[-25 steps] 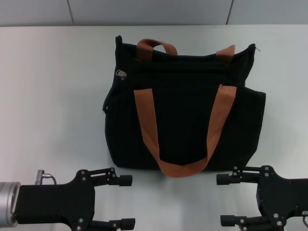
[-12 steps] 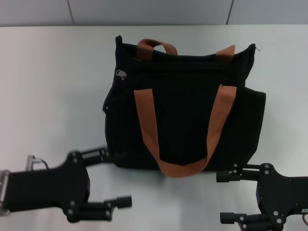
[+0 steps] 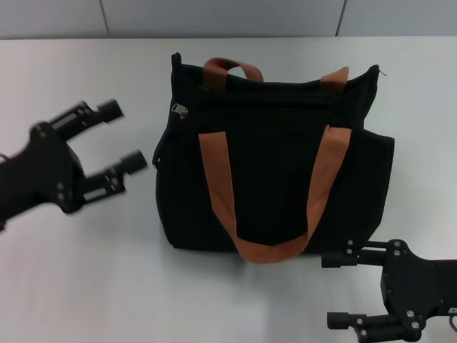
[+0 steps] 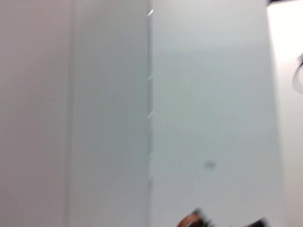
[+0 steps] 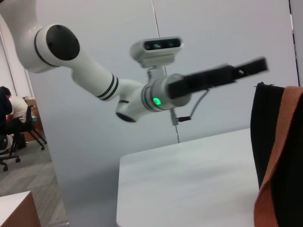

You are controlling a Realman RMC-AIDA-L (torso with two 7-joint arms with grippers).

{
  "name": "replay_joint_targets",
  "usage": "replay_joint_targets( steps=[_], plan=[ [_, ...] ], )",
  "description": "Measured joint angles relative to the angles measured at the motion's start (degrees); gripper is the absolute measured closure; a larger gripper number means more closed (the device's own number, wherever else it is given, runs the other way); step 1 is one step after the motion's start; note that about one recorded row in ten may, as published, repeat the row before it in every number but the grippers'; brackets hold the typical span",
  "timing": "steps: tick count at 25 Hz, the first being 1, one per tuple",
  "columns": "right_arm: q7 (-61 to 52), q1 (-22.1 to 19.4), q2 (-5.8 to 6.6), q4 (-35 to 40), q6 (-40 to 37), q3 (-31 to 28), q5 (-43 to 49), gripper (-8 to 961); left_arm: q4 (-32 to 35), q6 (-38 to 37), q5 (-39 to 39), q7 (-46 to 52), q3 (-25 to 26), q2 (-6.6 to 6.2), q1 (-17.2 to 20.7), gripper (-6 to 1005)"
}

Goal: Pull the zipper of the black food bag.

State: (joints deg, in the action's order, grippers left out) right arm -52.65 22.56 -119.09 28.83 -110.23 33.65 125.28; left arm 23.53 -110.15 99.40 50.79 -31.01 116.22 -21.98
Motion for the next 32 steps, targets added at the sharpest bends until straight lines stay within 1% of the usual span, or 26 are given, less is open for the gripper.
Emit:
replay_joint_targets(
  steps=[1,3,4,5,6,7,9,10,12,18,19,21,24,26,29,32],
  plan=[
    [0.00,0.00,0.03,0.00,-0.08,-0.02,-0.01,213,0.26,2.52,0.28,1.05,0.14,-1.03,-0.45,189],
    [-0.01,0.02,0.10,-0.01,-0.40,-0.19,-0.02,214,0.39,5.37,1.29,2.14,-0.18,-2.36,-1.08,189],
    [-0.02,0.02,0.14,0.00,-0.50,-0.49,-0.04,215,0.39,5.37,1.29,2.14,-0.18,-2.36,-1.08,189],
    [-0.02,0.02,0.14,0.00,-0.50,-0.49,-0.04,215,0.45,6.96,2.62,2.75,-0.35,-3.13,-1.64,189],
    [-0.03,0.03,0.17,0.00,-0.52,-0.60,-0.04,216,0.45,6.96,2.62,2.75,-0.35,-3.13,-1.64,189],
    [-0.04,0.03,0.18,0.00,-0.53,-0.67,-0.05,217,1.70,9.83,6.71,4.28,-0.47,-3.85,-2.92,189],
    [-0.10,0.03,0.20,0.00,-0.54,-0.69,-0.05,218,1.97,10.10,7.20,4.46,-0.47,-3.78,-3.08,189],
    [-0.16,0.03,0.23,0.00,-0.55,-0.70,-0.05,218,2.25,10.40,7.81,4.63,-0.47,-3.68,-3.25,189],
    [-0.28,0.03,0.25,0.00,-0.65,-0.75,-0.05,219,2.55,11.81,8.97,4.33,-0.46,-2.68,-4.12,189],
    [-0.33,0.03,0.27,0.14,-1.11,-0.80,-0.05,223,2.66,17.09,9.40,3.31,-0.93,-0.67,-5.99,189],
    [-0.35,0.03,0.27,0.17,-1.13,-0.84,-0.05,223,2.65,18.77,9.41,2.94,-1.50,-0.20,-6.87,189],
    [-0.37,0.03,0.27,0.17,-1.14,-0.87,-0.05,224,2.65,19.49,9.41,2.81,-1.83,-0.03,-7.17,189],
    [-0.44,0.03,0.27,0.18,-1.21,-0.89,-0.05,226,2.69,22.47,9.41,2.66,-2.91,0.85,-8.57,189],
    [-0.44,0.03,0.27,0.17,-1.22,-0.89,-0.05,227,2.69,23.03,9.41,2.51,-2.95,1.02,-8.80,189],
    [-0.44,0.03,0.27,0.18,-1.23,-0.96,-0.05,229,2.70,23.70,9.36,-0.46,-2.95,1.52,-9.11,189],
    [-0.44,0.03,0.27,0.19,-1.22,-1.27,-0.05,230,2.72,23.34,9.35,-1.67,-2.95,1.52,-9.09,189]
  ],
)
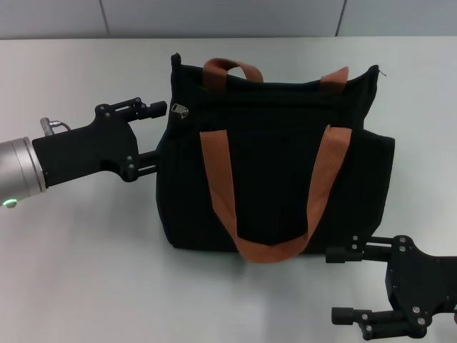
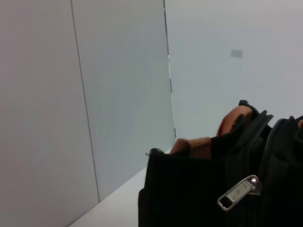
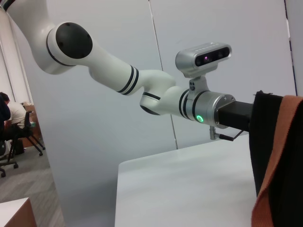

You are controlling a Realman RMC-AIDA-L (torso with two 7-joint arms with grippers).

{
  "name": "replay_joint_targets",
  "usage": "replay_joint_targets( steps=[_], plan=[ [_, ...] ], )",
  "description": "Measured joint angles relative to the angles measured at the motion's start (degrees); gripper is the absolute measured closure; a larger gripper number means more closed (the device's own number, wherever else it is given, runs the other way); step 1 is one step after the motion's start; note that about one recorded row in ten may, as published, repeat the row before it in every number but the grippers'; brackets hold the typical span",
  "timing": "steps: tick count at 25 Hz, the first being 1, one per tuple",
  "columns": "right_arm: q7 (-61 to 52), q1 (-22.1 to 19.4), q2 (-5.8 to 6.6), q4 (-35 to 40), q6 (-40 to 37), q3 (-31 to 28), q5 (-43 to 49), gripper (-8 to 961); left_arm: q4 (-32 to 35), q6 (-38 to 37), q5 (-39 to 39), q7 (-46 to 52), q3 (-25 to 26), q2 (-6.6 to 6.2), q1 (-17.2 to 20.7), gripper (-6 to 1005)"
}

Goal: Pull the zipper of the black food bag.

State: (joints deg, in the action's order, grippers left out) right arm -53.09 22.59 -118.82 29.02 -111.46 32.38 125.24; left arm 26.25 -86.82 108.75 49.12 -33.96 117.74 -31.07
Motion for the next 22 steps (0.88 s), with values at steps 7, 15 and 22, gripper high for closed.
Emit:
replay_joint_targets(
  steps=[7,15,22],
  plan=[
    [0.00,0.00,0.00,0.07,0.00,-0.20,0.00,234,0.29,-1.81,-0.27,-0.28,0.02,-0.26,0.42,393],
    [0.00,0.06,0.00,0.20,0.02,-0.22,0.00,239,0.29,-2.46,-0.33,0.11,0.33,-0.33,0.36,736],
    [-0.14,0.17,0.02,-0.13,-1.50,-0.25,-2.16,243,0.33,-3.74,-0.66,0.04,0.83,-0.28,0.30,977]
  ],
)
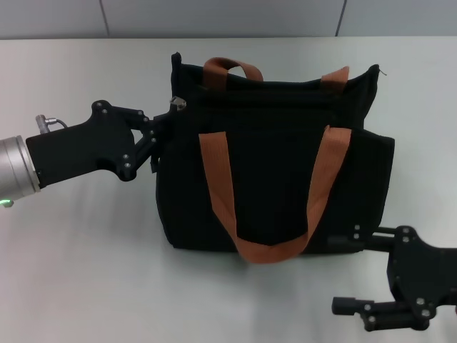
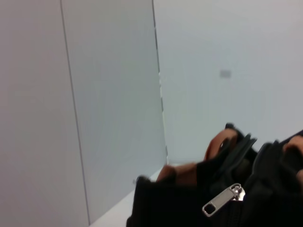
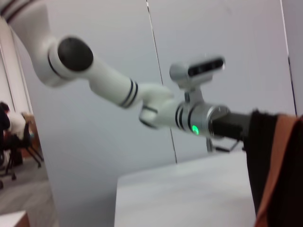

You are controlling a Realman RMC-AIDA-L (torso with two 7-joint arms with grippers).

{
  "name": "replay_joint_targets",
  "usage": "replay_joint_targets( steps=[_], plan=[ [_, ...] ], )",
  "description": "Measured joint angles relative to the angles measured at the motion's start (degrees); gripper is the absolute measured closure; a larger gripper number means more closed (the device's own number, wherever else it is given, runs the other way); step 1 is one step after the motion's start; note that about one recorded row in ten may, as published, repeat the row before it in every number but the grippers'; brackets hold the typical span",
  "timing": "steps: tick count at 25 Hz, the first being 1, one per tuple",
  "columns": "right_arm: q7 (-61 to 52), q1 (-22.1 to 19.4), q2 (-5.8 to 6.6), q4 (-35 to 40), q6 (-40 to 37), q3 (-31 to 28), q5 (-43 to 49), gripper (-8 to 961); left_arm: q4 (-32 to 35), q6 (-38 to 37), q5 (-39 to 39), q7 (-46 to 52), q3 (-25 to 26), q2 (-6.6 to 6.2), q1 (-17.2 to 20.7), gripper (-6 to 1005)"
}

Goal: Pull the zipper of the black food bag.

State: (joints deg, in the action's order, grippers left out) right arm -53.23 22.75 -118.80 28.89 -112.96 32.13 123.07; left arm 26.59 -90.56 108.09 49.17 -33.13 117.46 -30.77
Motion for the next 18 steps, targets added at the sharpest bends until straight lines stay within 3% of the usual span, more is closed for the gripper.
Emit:
replay_joint_targets(
  steps=[10,18],
  plan=[
    [-15.42,1.47,-0.03,0.24,-6.45,-0.06,-12.59,248,1.16,-4.28,-4.47,-1.89,0.00,0.61,1.60,977],
    [-29.83,7.38,0.53,1.77,-5.16,-0.01,-21.06,252,0.48,-4.97,-5.07,-3.93,-0.25,1.07,1.67,977]
  ],
)
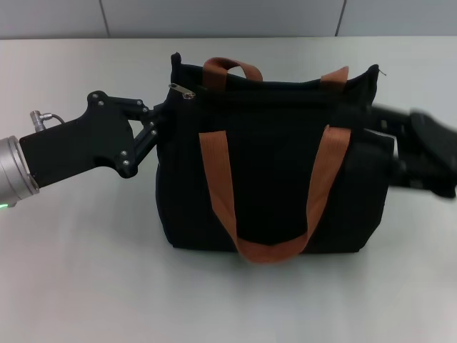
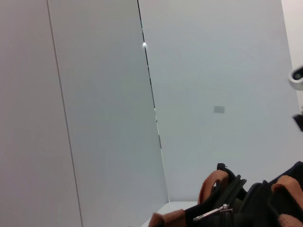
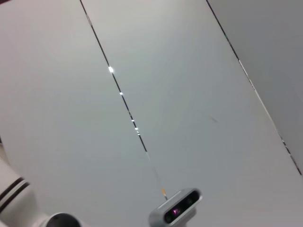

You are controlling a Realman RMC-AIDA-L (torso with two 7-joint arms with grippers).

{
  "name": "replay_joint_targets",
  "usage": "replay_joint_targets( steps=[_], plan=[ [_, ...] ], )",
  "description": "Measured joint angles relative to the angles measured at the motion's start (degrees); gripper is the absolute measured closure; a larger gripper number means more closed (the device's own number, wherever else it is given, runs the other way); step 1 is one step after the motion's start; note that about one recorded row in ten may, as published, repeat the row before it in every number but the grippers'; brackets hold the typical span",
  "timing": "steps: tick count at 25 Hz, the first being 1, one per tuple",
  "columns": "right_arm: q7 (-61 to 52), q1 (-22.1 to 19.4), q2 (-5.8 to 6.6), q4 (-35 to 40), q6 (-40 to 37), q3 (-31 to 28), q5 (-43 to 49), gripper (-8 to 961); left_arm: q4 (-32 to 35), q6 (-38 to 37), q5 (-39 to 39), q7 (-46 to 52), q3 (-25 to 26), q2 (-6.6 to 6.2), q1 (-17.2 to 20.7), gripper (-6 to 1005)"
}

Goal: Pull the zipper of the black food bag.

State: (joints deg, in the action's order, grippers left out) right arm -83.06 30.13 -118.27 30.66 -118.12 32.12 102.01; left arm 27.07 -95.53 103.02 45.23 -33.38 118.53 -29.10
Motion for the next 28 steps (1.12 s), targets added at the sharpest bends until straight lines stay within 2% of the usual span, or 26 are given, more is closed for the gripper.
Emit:
replay_joint_targets(
  steps=[3,6,10,12,13,15,19,28],
  plan=[
    [-5.40,3.19,0.19,2.81,2.91,0.49,-0.47,254,-0.20,0.42,-0.12,-0.14,0.14,0.00,-0.02,977],
    [-11.12,6.92,1.20,3.91,7.24,2.16,-0.30,256,-0.21,1.04,-0.12,-0.15,0.20,0.00,-0.06,976],
    [-18.37,12.12,2.82,4.07,14.08,7.79,-0.23,258,-0.21,1.84,-0.12,-0.15,-0.11,-0.02,-0.11,976],
    [-23.03,15.62,3.68,4.10,18.09,12.64,-0.04,259,-0.20,2.05,-0.12,-0.15,-0.10,-0.03,-0.10,976],
    [-23.03,15.62,3.68,4.10,18.09,12.64,-0.04,260,-0.15,2.19,-0.12,-0.15,-0.06,-0.05,-0.07,976],
    [-27.00,18.30,4.12,4.17,20.11,15.46,1.20,261,-0.05,2.33,-0.12,-0.15,-0.04,-0.11,-0.05,976],
    [-35.31,23.68,4.27,4.35,21.96,16.34,6.56,263,0.11,2.88,-0.11,-0.15,-0.20,-0.14,-0.26,976],
    [-41.18,27.70,4.04,4.38,25.44,18.25,9.07,268,-0.21,3.74,-0.02,-1.66,-0.28,-0.15,-0.27,976]
  ],
)
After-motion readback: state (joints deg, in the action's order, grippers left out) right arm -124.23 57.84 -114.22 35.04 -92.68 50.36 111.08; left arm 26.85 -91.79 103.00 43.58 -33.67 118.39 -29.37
